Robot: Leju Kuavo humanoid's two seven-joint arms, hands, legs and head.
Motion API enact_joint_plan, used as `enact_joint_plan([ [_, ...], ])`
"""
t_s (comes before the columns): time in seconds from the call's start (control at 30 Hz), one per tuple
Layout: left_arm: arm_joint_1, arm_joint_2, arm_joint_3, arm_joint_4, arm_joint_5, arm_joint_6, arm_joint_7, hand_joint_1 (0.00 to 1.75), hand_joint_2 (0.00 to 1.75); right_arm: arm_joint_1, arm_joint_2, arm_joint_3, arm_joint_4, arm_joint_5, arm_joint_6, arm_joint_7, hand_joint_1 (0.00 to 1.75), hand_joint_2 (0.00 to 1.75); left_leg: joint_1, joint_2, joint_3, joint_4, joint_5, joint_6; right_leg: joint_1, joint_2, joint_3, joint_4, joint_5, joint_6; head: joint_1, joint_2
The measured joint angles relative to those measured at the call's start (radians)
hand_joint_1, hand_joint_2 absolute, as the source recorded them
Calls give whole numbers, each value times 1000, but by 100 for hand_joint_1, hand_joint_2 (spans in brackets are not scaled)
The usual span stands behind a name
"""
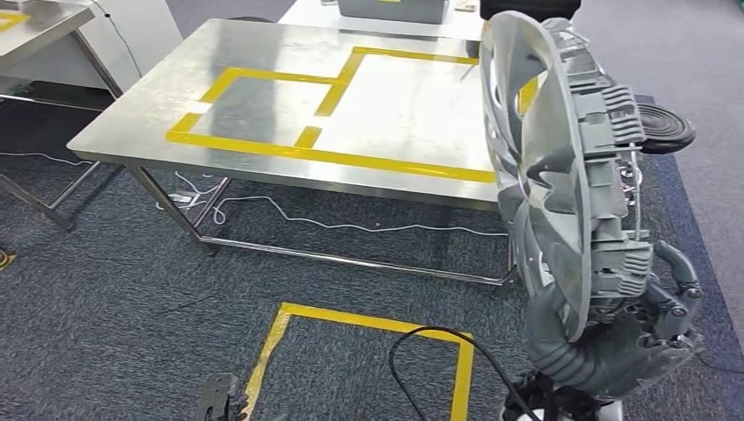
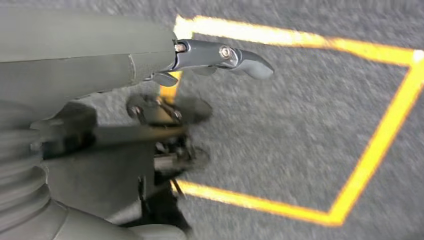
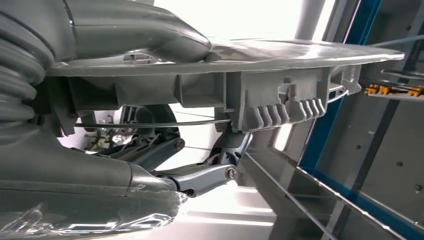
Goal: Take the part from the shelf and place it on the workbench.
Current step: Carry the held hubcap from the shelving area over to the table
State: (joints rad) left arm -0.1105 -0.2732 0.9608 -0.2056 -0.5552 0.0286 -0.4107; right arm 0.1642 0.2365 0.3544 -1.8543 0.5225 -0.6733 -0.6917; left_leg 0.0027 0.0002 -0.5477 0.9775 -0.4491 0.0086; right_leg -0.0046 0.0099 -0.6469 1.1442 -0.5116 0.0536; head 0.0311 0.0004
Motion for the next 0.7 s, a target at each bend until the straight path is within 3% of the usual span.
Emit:
enact_joint_plan([
  [0.07,1,0,0,0,-3,12,3,0,175,0,0,0,1,1,0,0,175,175,-1,0,2,0,-5,4,0,-1,-70,126,-51,3,1,0],
  [0.1,1,1,1,0,-4,15,3,0,175,1,0,0,2,2,0,1,175,175,-2,0,5,0,-8,4,0,-1,-88,150,-53,3,1,0],
  [0.13,1,1,1,0,-4,17,3,0,175,1,0,0,2,3,0,1,175,175,-2,0,10,0,-12,3,0,-1,-87,134,-33,2,1,0],
  [0.2,1,1,2,0,-4,21,3,0,175,1,0,0,3,5,0,1,175,175,-1,-1,24,0,-23,-2,-1,-5,-32,4,46,0,2,0],
  [0.23,1,1,2,0,-4,23,3,0,175,1,0,0,3,6,0,1,175,175,-1,-1,31,1,-28,-6,0,-7,-5,-60,71,-3,1,0],
  [0.3,0,2,3,0,-4,25,3,0,175,1,0,0,3,7,0,1,175,175,-3,0,35,3,-35,-17,4,-9,22,-119,90,-16,0,0],
  [0.4,1,3,4,0,-6,29,4,0,175,1,0,0,4,8,0,1,175,175,-4,1,34,8,-40,-31,4,-4,23,-118,98,-33,-2,0],
  [0.47,-1,3,4,0,-8,31,4,0,175,1,0,1,4,9,0,1,175,175,-3,1,8,59,-70,-40,1,-2,28,-121,98,-40,-5,0],
  [0.57,0,3,4,0,-10,10,-5,0,175,1,0,1,4,11,0,0,175,175,-3,0,-101,255,-156,-48,2,-1,29,-122,91,-48,-7,0],
  [0.6,1,3,4,0,-10,-7,-12,0,175,1,0,1,4,10,0,0,175,175,-3,0,-129,295,-163,-48,3,1,30,-122,86,-52,-7,0],
  [0.63,2,4,4,0,-10,-27,-20,0,175,1,0,1,4,10,0,0,175,175,-3,0,-138,298,-148,-46,3,4,33,-123,81,-54,-7,0],
  [0.7,2,5,5,0,-10,-58,-34,0,175,1,0,1,4,10,0,0,175,175,-3,0,-100,199,-73,-39,4,8,44,-123,70,-56,-8,0],
])
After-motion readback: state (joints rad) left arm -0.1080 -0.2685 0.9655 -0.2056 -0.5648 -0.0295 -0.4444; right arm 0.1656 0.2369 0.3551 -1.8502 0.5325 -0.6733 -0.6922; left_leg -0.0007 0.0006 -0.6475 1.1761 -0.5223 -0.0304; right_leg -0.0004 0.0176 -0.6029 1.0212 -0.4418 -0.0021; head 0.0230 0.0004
